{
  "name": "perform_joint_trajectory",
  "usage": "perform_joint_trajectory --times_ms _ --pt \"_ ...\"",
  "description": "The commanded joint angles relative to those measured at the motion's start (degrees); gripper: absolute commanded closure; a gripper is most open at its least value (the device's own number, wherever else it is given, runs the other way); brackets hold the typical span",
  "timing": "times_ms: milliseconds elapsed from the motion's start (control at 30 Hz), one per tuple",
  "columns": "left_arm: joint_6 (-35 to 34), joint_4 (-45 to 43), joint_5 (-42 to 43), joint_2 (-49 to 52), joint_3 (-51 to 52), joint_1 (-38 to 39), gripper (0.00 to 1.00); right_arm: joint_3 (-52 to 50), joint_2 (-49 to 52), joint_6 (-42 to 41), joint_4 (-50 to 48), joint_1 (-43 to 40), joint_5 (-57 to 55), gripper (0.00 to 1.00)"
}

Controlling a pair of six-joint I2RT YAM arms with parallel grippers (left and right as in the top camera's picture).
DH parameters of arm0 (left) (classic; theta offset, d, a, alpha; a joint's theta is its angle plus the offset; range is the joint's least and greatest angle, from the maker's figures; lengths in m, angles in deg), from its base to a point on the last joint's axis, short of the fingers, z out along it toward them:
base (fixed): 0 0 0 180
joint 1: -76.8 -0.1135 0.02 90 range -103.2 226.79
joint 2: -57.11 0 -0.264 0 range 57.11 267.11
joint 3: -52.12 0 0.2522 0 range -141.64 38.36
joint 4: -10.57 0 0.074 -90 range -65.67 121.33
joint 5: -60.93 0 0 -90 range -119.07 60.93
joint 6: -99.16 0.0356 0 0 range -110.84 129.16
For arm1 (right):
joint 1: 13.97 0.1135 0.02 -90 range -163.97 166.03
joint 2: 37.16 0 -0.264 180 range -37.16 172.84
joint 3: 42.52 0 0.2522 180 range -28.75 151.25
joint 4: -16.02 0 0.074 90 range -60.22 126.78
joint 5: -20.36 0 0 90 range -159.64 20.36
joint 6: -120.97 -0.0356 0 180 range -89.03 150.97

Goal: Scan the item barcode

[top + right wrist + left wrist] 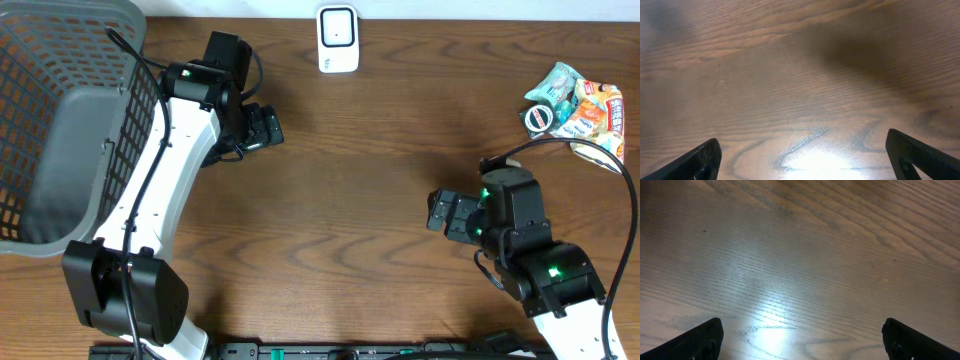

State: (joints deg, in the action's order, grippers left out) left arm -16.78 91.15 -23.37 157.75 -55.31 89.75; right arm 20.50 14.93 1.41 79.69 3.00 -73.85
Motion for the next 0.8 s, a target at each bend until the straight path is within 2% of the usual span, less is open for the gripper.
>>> perform_joint_trajectory --times_ms 0,200,400,533,767 --pt "-0.7 0.15 -0.13 0.22 0.24 -0.11 0.0 -2.45 -1.99 -0.52 -0.22 0.24 -2.38 0.01" --pt "-0.7 0.15 -0.13 0.22 0.24 -0.11 0.0 -11.23 -7.82 0.57 -9.7 -0.98 -0.96 0.01" --pt "-0.7 0.15 -0.15 0.22 0.24 -0.11 0.0 -23.02 -17.07 11.65 -28.68 -1.57 4.74 0.01" --pt "-0.7 0.15 -0.15 0.22 0.24 -0.11 0.0 -29.97 -24.74 15.52 -38.45 -2.08 4.81 0.01" --pt "-0.7 0.15 -0.13 0.22 0.24 -0.11 0.0 -37.18 -35.12 15.5 -44.54 -4.9 4.87 0.01"
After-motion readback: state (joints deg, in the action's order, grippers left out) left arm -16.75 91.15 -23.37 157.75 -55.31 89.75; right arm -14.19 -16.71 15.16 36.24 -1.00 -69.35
